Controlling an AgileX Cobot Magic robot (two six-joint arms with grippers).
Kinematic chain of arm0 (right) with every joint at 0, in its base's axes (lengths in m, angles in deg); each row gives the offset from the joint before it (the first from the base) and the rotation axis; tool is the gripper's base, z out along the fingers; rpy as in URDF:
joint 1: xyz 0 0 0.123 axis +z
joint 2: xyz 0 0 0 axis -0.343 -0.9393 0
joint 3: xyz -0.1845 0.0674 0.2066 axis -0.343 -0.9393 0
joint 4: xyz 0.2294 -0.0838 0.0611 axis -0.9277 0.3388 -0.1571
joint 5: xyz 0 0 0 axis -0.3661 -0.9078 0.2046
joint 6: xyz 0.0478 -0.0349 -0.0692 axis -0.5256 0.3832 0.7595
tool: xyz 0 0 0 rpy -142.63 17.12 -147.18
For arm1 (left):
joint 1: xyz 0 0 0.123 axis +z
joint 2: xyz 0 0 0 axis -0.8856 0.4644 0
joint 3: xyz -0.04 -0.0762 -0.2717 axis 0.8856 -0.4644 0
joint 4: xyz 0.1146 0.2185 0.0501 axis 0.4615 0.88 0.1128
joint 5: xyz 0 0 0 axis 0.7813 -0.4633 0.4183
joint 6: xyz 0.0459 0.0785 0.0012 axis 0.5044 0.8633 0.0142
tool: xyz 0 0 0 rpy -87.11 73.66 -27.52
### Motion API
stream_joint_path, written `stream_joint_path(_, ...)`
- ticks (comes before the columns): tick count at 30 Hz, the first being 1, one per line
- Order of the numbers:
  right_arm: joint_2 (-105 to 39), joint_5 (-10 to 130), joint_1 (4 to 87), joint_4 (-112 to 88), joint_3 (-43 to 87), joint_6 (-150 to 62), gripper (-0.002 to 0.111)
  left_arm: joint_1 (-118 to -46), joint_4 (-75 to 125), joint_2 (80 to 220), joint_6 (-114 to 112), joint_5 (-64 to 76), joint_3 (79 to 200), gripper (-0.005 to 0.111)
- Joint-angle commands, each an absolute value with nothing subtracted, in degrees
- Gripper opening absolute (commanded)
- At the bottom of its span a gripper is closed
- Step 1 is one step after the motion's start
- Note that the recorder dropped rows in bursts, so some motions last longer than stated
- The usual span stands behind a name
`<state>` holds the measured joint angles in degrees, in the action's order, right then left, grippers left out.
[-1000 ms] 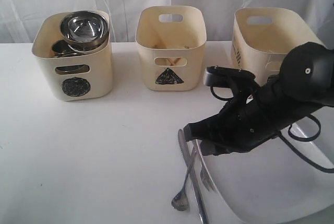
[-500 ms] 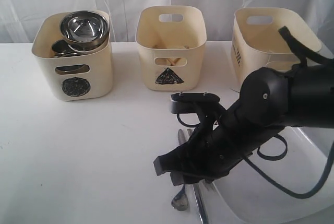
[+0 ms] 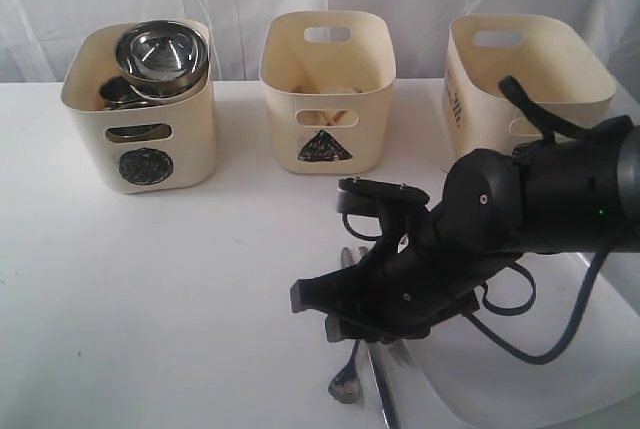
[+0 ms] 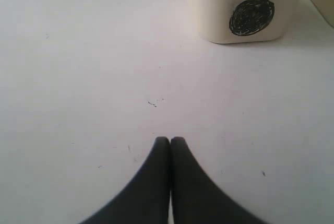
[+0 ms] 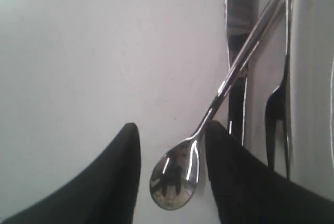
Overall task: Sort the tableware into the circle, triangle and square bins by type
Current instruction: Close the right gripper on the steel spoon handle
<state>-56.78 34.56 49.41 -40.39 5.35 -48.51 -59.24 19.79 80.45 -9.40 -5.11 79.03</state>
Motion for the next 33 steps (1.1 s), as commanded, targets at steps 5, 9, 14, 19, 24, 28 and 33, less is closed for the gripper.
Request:
stream_joint_path(5, -56.86, 38.96, 49.62, -39.96, 5.09, -55.56, 0.039, -59.08, 19.46, 80.21, -9.64, -4.87, 78.73, 0.000)
stream_joint_path(9, -58.10, 39.42, 49.62, -39.82, 5.09, -57.29, 0.039, -59.08, 19.46, 80.21, -9.64, -4.87, 78.73, 0.000)
stream_joint_path(14, -61.13, 39.23, 49.62, -39.21, 5.09, -58.51, 0.039, -59.08, 19.46, 80.21, -9.64, -4.87, 78.73, 0.000)
stream_joint_path(19, -62.54, 39.50, 49.62, -38.89, 5.09, -60.04, 0.039, -59.08, 19.46, 80.21, -9.64, -4.87, 78.73, 0.000)
stream_joint_path(24, -64.34, 40.02, 49.62, -38.74, 5.09, -60.04, 0.039, -59.08, 19.46, 80.21, -9.64, -4.87, 78.73, 0.000)
stream_joint_path(28, -64.82, 39.90, 49.62, -38.74, 5.09, -60.04, 0.039, -59.08, 19.46, 80.21, -9.64, -4.87, 78.73, 0.000)
stream_joint_path(33, -64.81, 40.92, 49.62, -38.61, 5.19, -59.93, 0.039, -59.08, 19.46, 80.21, -9.64, -4.87, 78.73, 0.000)
